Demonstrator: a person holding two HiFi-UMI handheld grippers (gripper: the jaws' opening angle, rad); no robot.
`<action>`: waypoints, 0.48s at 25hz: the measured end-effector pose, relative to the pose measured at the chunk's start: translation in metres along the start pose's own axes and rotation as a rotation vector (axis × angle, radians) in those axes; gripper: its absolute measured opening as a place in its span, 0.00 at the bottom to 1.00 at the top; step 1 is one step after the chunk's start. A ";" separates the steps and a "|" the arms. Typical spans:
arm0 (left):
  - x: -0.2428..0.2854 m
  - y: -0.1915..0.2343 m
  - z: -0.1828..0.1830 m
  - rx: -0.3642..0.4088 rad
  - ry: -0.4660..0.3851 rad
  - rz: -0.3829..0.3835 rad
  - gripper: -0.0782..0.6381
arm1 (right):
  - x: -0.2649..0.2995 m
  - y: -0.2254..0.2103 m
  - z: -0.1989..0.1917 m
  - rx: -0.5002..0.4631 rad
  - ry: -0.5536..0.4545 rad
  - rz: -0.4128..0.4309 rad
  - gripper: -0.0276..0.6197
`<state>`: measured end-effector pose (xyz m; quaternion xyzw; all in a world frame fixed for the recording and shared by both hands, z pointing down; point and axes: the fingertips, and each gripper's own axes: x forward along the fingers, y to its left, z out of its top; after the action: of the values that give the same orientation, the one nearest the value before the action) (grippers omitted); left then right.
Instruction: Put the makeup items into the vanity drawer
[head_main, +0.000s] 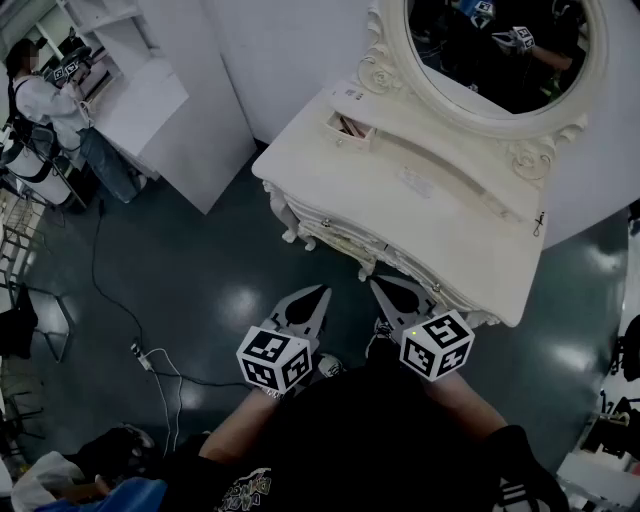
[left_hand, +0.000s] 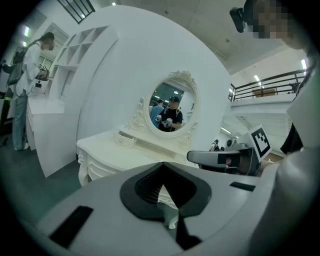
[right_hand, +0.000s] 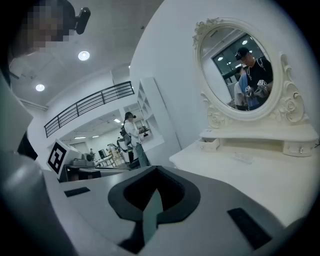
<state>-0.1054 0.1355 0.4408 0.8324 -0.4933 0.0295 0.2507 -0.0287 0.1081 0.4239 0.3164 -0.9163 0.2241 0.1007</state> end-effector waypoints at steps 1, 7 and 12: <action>0.000 0.001 0.001 0.000 0.000 0.000 0.11 | 0.001 0.000 0.000 0.000 0.000 -0.001 0.09; 0.000 0.005 0.002 -0.003 0.004 0.004 0.11 | 0.005 0.001 0.001 0.001 0.005 0.001 0.09; -0.001 0.005 0.000 -0.005 0.007 0.006 0.11 | 0.006 0.002 0.000 0.011 0.003 0.010 0.09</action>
<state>-0.1102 0.1338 0.4425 0.8302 -0.4951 0.0318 0.2544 -0.0348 0.1066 0.4255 0.3120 -0.9164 0.2302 0.0990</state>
